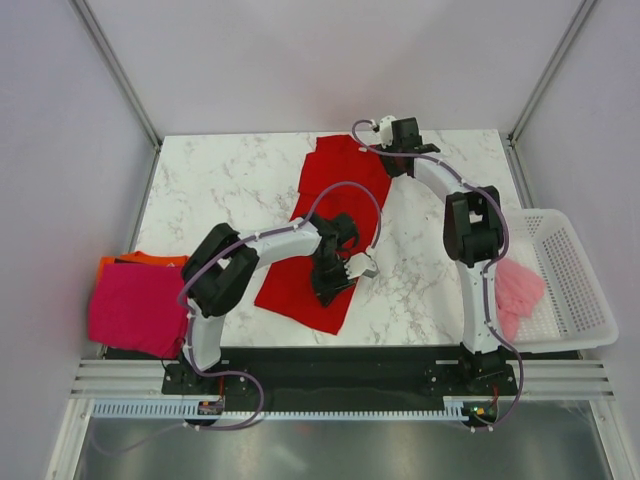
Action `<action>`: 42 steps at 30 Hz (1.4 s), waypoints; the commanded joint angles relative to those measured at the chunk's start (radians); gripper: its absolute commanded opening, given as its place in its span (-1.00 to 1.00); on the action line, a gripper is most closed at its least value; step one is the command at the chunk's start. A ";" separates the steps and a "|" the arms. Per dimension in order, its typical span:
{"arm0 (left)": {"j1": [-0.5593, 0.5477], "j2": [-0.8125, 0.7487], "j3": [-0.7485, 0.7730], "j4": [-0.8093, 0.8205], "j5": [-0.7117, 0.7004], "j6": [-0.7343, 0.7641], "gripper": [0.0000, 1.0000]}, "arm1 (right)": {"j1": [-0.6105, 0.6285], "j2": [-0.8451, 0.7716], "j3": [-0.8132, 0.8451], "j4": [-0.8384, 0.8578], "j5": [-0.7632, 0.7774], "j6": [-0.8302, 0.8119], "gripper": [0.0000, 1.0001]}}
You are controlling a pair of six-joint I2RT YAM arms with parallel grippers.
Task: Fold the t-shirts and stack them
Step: Fold the tshirt
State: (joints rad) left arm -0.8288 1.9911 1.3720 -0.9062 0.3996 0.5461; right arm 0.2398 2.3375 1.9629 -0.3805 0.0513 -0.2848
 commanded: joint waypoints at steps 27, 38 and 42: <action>-0.130 0.003 0.236 0.007 -0.020 -0.164 -0.37 | 0.073 0.218 0.321 -0.057 0.128 -0.036 -0.02; 0.006 -0.485 0.200 0.043 -0.370 -0.471 0.23 | 0.019 -0.415 -0.154 -0.021 0.067 0.311 0.59; 0.179 -0.532 0.109 0.049 -0.277 -0.690 0.26 | 0.015 -0.576 -0.421 -0.103 -0.121 0.468 0.52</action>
State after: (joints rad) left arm -0.7490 1.4239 1.5673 -0.8337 0.1181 0.0986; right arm 0.2398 1.8275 1.7237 -0.3977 0.1093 0.0170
